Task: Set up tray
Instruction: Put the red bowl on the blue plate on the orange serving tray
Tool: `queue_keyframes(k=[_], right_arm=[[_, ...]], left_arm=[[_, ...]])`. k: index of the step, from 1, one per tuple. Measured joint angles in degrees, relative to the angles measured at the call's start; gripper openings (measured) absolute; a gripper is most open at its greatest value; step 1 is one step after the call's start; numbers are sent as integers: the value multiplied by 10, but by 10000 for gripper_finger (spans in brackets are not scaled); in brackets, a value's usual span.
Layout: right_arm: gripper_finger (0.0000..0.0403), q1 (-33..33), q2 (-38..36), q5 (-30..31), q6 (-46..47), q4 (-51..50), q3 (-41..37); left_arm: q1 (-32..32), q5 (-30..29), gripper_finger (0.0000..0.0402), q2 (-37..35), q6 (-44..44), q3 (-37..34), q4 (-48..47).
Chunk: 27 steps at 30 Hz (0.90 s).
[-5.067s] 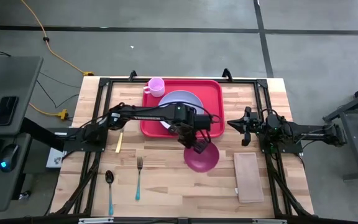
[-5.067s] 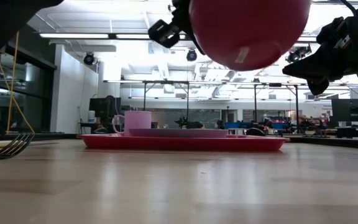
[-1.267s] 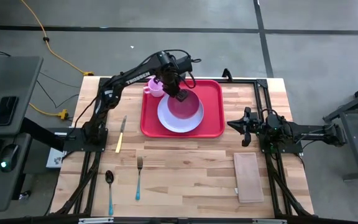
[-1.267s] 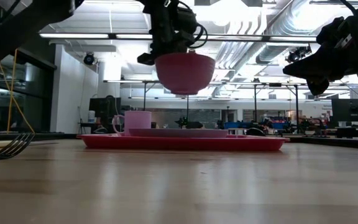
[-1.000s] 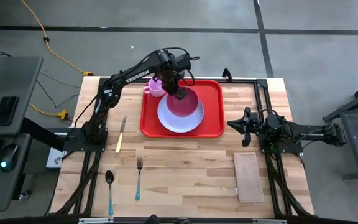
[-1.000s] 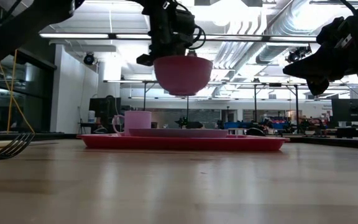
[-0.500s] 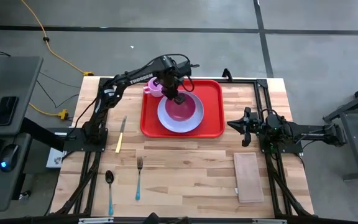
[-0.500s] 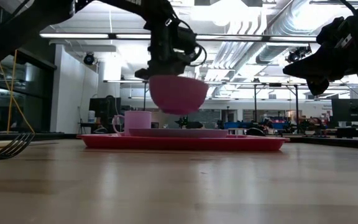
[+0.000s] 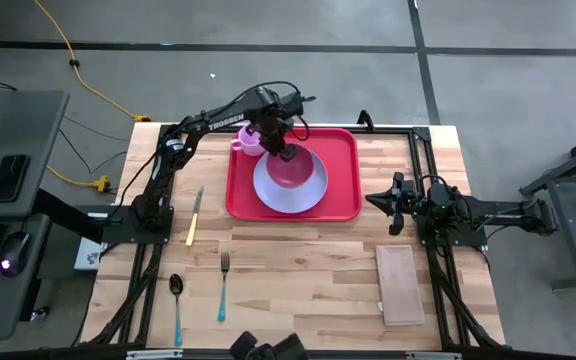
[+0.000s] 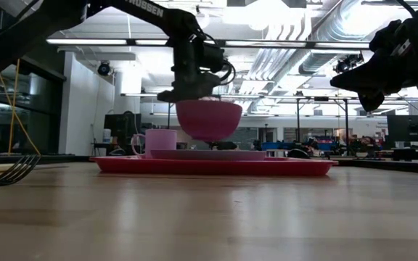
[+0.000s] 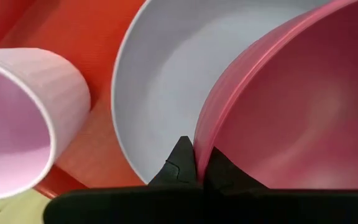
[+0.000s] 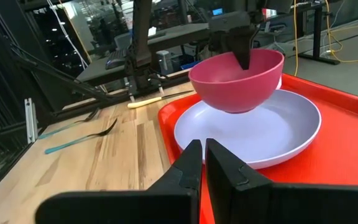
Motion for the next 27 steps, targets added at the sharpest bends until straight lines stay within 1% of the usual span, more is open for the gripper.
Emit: queue_keyframes(k=[8, 11, 16, 20, 22, 24, 27], right_arm=[[0, 0, 0, 1, -1, 0, 0], [0, 0, 0, 1, 0, 0, 0], [0, 0, 0, 1, 0, 0, 0], [0, 0, 0, 1, 0, 0, 0], [0, 0, 0, 1, 0, 0, 0], [0, 0, 0, 1, -1, 0, 0], [0, 0, 0, 1, -1, 0, 0]], left_arm=[[0, 6, 14, 0, 3, 0, 23], [0, -5, 14, 0, 3, 0, 20], [0, -5, 14, 0, 3, -2, 22], [0, 7, 14, -1, -2, -39, 35], [0, 1, 14, 0, -8, -57, 36], [0, -2, 14, 0, -12, -73, 56], [0, 3, 14, 0, -13, -82, 67]])
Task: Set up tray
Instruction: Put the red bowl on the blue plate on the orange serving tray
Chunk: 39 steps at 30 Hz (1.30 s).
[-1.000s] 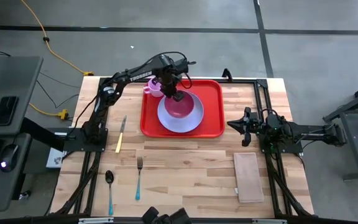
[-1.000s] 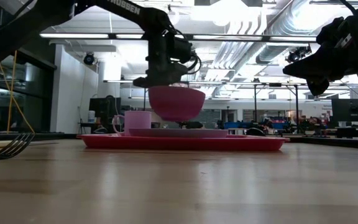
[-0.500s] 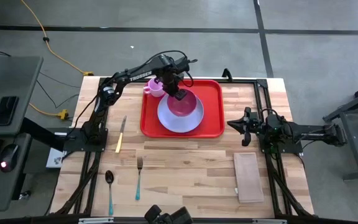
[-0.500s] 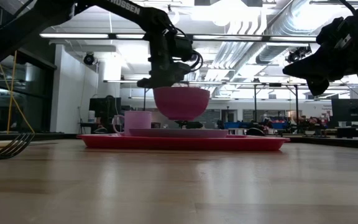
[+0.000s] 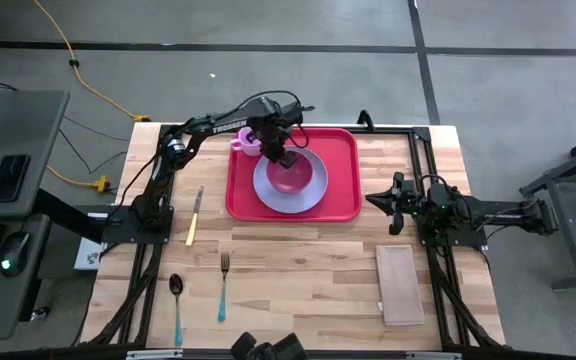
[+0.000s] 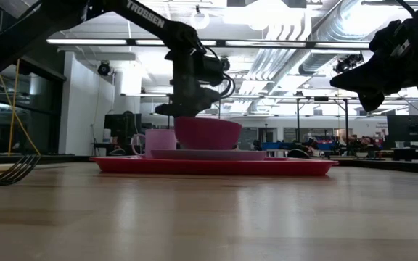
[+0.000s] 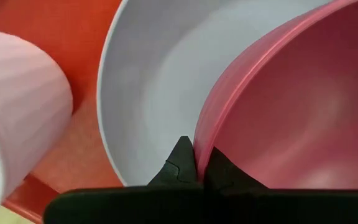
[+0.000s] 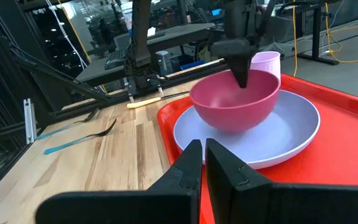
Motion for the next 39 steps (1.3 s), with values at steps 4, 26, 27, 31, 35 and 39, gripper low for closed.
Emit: queue_keyframes(k=[4, 26, 27, 31, 35, 39], right_arm=[[0, 0, 0, 0, 1, 0, 0], [0, 0, 0, 0, 1, 0, 0], [0, 0, 0, 0, 1, 0, 0], [0, 0, 0, 0, 1, 0, 0], [0, 0, 0, 0, 1, 0, 0], [0, 0, 0, 0, 1, 0, 0]], left_arm=[[0, 2, 14, 0, 0, -1, 16], [0, 2, 14, 0, -1, -1, 10], [0, -2, 14, 0, -2, -1, 9], [0, -5, 14, 0, -6, -1, 8], [0, -5, 14, 0, -13, -1, 8], [0, -5, 14, 0, -14, -1, 7]])
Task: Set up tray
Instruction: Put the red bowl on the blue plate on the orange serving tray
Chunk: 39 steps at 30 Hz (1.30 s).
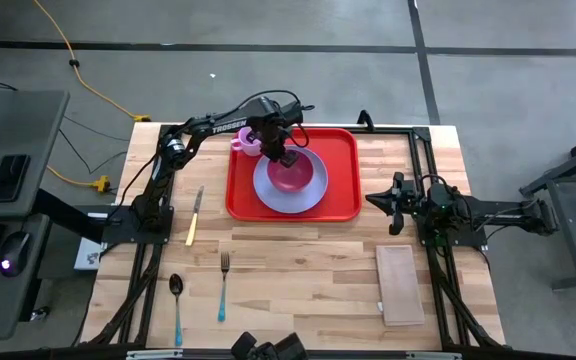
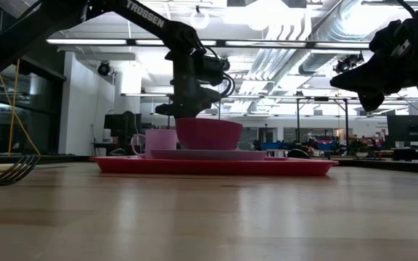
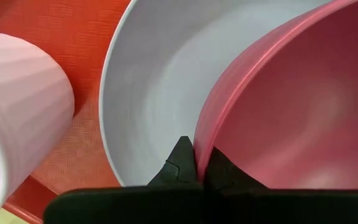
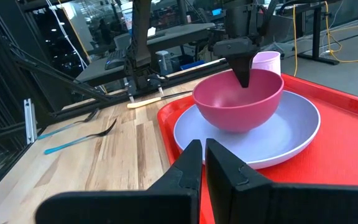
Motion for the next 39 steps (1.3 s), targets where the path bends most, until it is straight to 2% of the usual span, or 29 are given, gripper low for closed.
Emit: queue_keyframes(k=[12, 26, 30, 39], right_arm=[[0, 0, 0, -1, 0, 0, 0], [0, 0, 0, -2, 0, 0, 0], [0, 0, 0, -2, 0, 0, 0], [0, 0, 0, -2, 0, 0, 0]], left_arm=[[0, -26, 40, 0, -15, 0, -5], [-3, -14, 43, 0, -15, 0, -10], [-13, -42, 44, 0, -14, 0, -10], [-24, -52, 44, 0, 1, 0, -9]])
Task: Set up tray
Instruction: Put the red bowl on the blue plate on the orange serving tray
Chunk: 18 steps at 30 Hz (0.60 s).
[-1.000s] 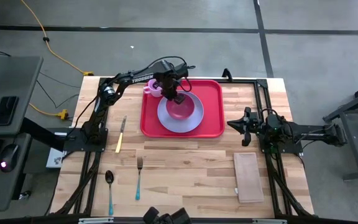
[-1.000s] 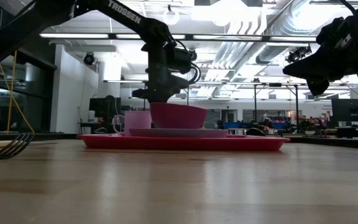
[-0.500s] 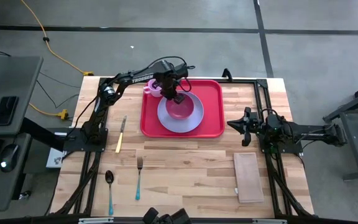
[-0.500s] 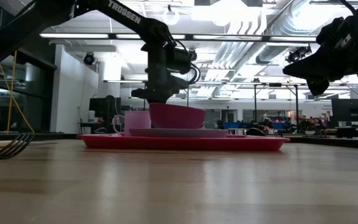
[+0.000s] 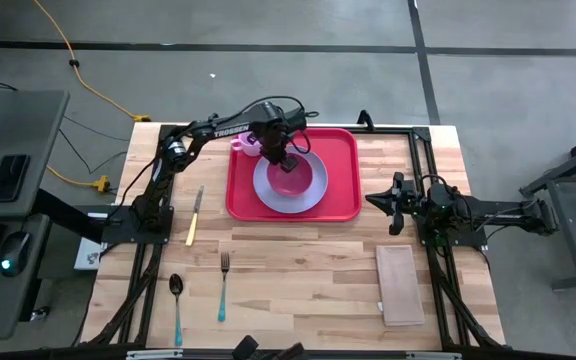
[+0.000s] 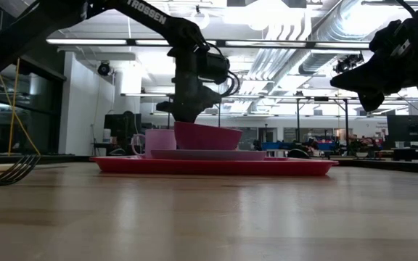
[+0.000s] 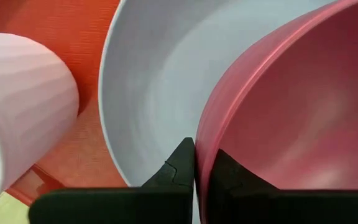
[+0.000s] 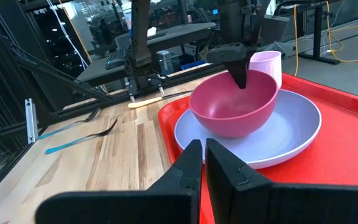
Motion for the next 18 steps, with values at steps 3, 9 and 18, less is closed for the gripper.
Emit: queue_keyframes(k=[3, 9, 18], right_arm=[[0, 0, 0, 0, 7, 0, 0], [0, 0, 0, -4, 11, 0, 0], [0, 0, 0, -3, 10, 0, 0]], left_arm=[[0, -10, 44, 0, -2, 0, -1], [1, -13, 44, 0, -2, 0, 0], [1, -14, 81, 0, -2, 0, -1]])
